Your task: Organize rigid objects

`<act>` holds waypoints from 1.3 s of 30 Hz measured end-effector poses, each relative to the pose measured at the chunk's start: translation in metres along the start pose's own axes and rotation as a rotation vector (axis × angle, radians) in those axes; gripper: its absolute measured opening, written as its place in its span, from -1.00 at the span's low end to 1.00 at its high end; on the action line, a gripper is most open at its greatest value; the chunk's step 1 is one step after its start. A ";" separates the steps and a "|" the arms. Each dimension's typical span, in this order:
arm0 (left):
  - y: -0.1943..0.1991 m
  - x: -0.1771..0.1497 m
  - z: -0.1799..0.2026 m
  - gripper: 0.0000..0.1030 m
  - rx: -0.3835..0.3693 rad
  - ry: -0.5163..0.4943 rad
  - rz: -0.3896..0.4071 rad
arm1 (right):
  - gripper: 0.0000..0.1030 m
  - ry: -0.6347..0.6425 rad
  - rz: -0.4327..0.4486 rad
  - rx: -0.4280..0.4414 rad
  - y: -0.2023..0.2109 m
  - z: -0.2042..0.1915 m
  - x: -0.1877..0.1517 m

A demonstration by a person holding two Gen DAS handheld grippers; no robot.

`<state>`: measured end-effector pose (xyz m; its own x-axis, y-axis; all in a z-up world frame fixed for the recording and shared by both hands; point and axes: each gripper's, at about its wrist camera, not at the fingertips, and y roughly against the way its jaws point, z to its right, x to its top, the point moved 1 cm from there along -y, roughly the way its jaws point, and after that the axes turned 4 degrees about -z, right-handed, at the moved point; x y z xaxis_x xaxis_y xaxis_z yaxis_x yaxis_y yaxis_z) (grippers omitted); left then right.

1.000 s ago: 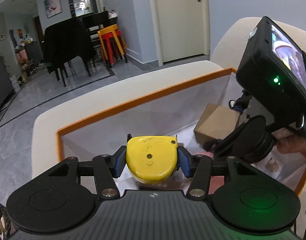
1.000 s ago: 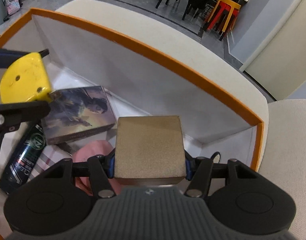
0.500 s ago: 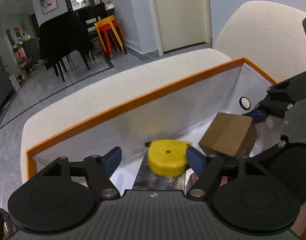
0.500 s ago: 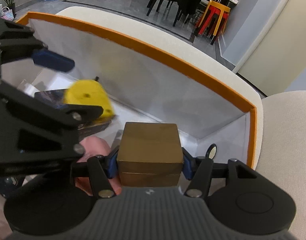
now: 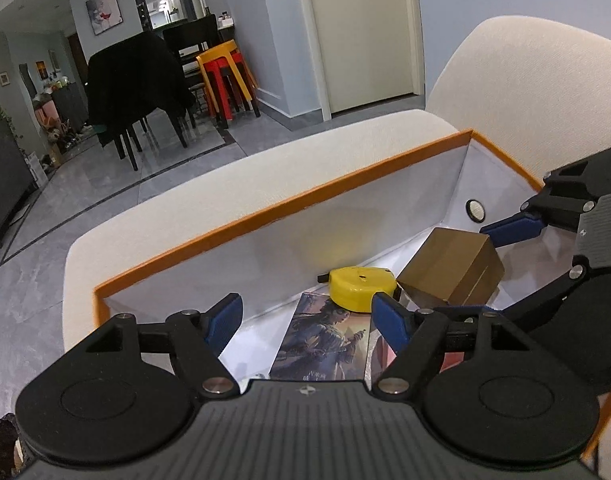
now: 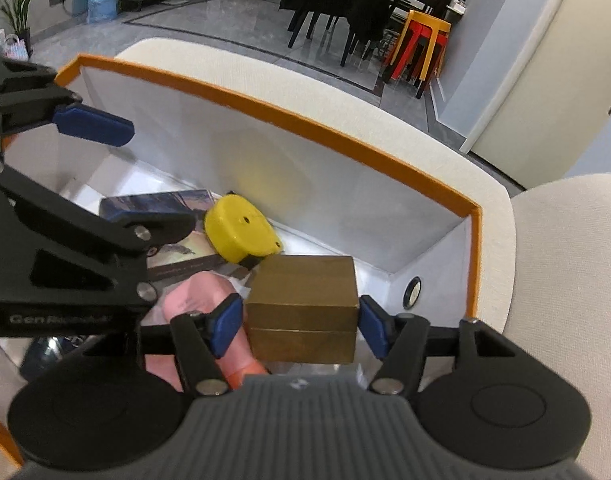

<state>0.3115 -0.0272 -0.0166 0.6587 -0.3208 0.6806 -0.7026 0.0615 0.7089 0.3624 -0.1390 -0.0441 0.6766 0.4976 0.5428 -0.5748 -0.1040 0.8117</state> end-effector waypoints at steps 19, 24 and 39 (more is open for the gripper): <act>0.097 0.014 0.014 0.85 0.044 0.085 0.127 | 0.28 -0.113 0.145 0.102 0.075 -0.009 -0.008; 0.123 0.016 0.027 0.85 0.040 0.129 0.167 | 0.31 -0.197 0.176 0.138 0.098 -0.001 -0.022; 0.136 0.006 0.032 0.92 0.111 0.217 0.078 | 0.56 -0.455 0.282 0.118 0.142 0.041 -0.060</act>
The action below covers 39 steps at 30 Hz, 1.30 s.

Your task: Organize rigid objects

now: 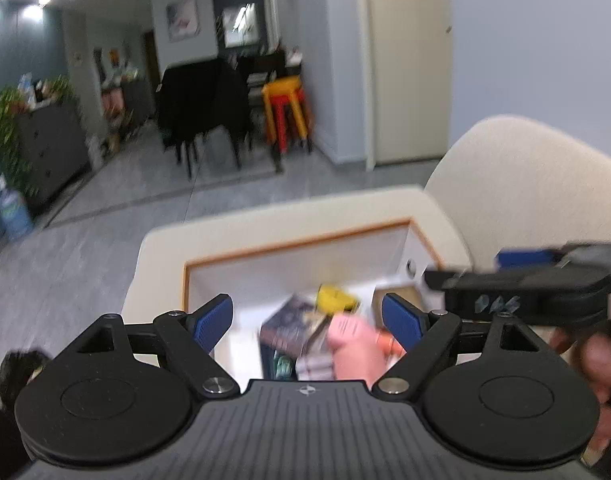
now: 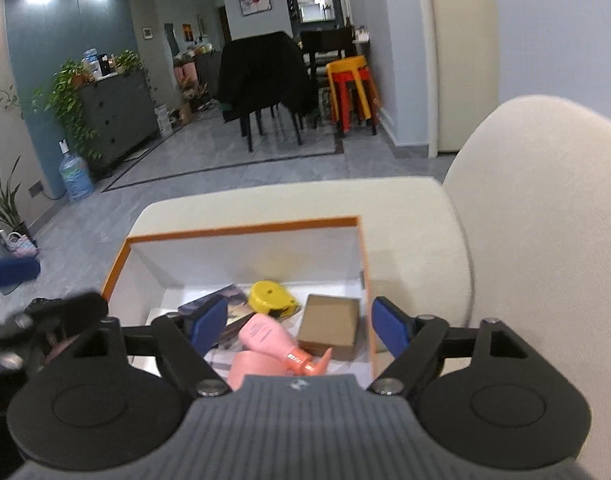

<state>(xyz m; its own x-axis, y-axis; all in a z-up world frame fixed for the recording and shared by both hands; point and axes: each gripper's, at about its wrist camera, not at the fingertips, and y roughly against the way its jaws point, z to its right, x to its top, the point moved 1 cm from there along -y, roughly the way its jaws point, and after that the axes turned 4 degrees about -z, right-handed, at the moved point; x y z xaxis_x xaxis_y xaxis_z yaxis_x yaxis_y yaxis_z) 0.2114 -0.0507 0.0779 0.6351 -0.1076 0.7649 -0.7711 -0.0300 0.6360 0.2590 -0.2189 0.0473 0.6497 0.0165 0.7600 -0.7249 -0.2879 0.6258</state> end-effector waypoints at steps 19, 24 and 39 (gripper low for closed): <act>-0.032 -0.033 -0.009 0.99 0.204 0.114 -0.198 | 0.95 0.032 -0.075 -0.017 -0.015 -0.007 -0.014; -0.029 -0.036 -0.023 0.99 0.206 0.208 -0.212 | 0.95 0.061 -0.115 -0.038 -0.029 -0.006 -0.022; -0.029 -0.038 -0.015 0.99 0.232 0.154 -0.210 | 0.95 0.098 -0.136 -0.045 -0.034 -0.015 -0.029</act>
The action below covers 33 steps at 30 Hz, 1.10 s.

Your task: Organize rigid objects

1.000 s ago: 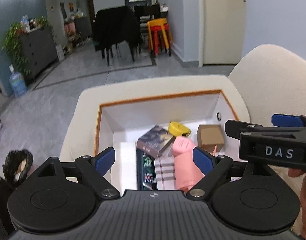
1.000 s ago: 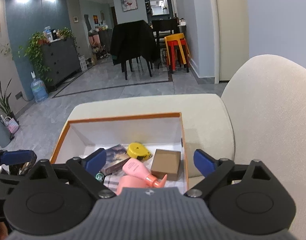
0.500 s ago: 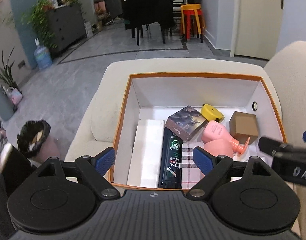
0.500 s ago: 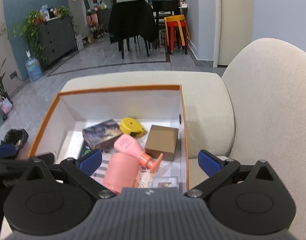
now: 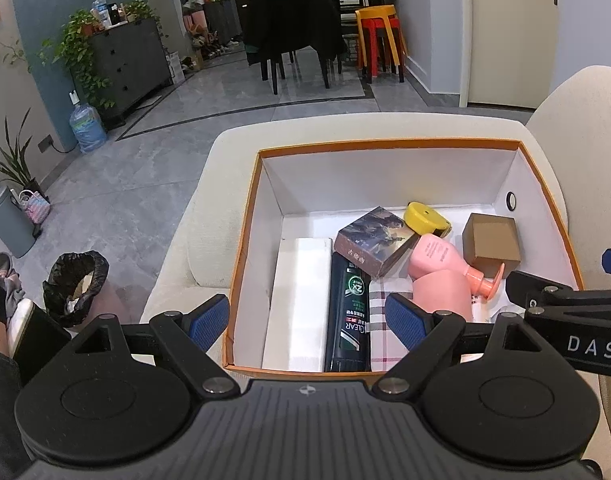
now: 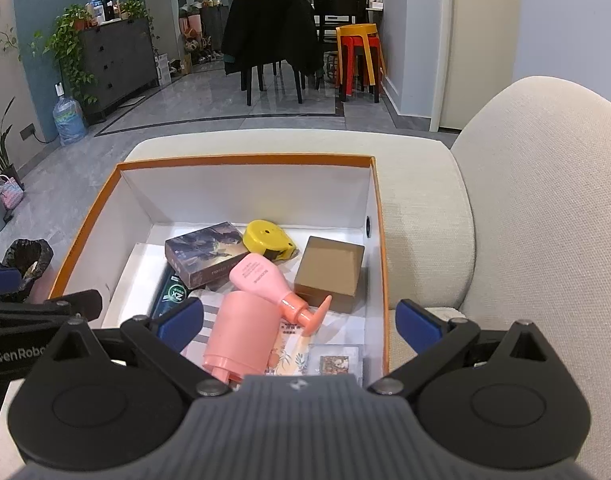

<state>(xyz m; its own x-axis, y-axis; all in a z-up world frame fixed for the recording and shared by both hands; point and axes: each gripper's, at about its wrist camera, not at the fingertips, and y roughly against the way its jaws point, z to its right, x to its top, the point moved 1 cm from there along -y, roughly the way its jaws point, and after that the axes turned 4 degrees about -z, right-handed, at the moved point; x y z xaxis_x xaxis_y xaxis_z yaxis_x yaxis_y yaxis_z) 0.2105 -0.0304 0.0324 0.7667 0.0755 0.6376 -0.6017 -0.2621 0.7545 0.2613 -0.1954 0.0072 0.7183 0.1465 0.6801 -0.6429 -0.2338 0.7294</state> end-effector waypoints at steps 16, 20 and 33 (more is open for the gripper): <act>0.001 0.002 0.003 0.99 -0.005 -0.017 0.006 | 0.95 -0.012 0.001 -0.021 0.001 0.007 0.000; 0.002 0.002 0.003 0.99 -0.006 -0.015 0.004 | 0.95 -0.012 0.001 -0.020 0.001 0.007 0.000; 0.000 -0.001 0.005 0.99 -0.013 -0.016 0.010 | 0.95 -0.003 -0.005 -0.027 0.001 0.008 -0.001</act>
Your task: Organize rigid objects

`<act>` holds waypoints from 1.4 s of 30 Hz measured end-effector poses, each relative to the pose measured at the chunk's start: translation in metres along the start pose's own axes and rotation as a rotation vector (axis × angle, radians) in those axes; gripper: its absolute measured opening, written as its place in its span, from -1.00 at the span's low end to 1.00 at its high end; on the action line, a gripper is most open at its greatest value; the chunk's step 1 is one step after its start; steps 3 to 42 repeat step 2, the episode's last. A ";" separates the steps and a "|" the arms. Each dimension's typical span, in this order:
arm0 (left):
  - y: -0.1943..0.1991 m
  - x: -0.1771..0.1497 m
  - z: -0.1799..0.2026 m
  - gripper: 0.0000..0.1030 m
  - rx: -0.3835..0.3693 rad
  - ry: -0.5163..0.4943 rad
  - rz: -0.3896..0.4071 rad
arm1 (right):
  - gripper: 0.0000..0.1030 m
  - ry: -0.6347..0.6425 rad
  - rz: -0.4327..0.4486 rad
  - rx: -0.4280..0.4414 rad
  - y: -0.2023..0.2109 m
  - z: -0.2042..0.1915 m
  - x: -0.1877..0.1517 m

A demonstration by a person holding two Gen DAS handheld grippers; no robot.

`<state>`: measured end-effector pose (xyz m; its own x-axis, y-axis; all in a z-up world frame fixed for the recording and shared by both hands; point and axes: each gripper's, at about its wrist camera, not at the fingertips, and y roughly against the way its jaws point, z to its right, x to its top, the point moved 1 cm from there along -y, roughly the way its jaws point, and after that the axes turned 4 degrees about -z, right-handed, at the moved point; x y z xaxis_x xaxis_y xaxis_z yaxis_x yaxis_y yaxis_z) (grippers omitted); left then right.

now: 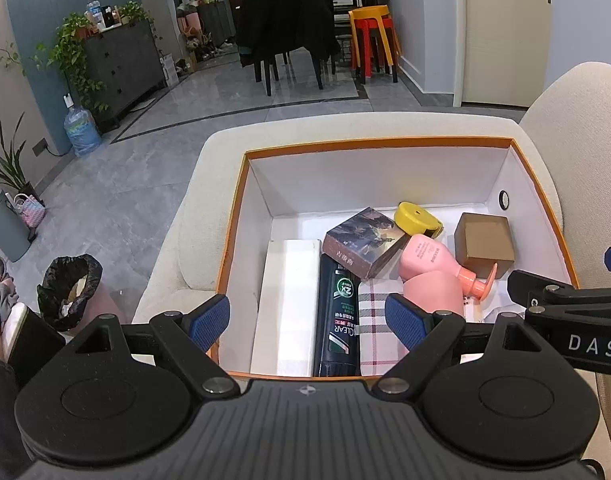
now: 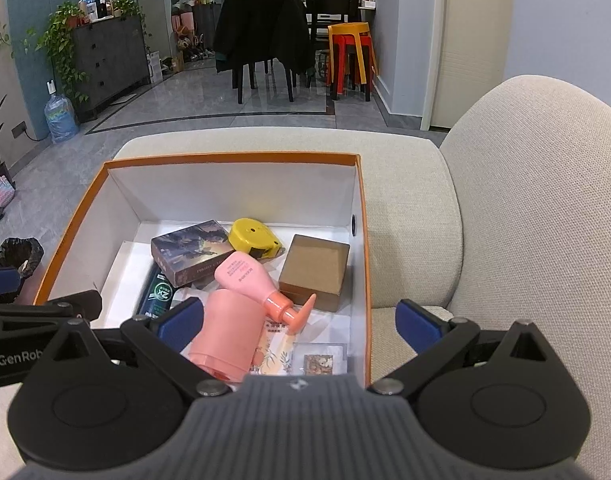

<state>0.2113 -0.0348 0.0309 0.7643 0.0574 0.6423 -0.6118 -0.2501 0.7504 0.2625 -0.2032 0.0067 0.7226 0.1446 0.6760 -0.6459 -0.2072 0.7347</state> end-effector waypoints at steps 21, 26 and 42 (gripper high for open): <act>-0.001 0.000 -0.001 0.99 -0.007 -0.001 0.000 | 0.95 -0.001 0.000 0.000 0.000 0.000 0.000; -0.001 0.000 -0.001 0.99 -0.007 -0.001 0.000 | 0.95 -0.001 0.000 0.000 0.000 0.000 0.000; -0.001 0.000 -0.001 0.99 -0.007 -0.001 0.000 | 0.95 -0.001 0.000 0.000 0.000 0.000 0.000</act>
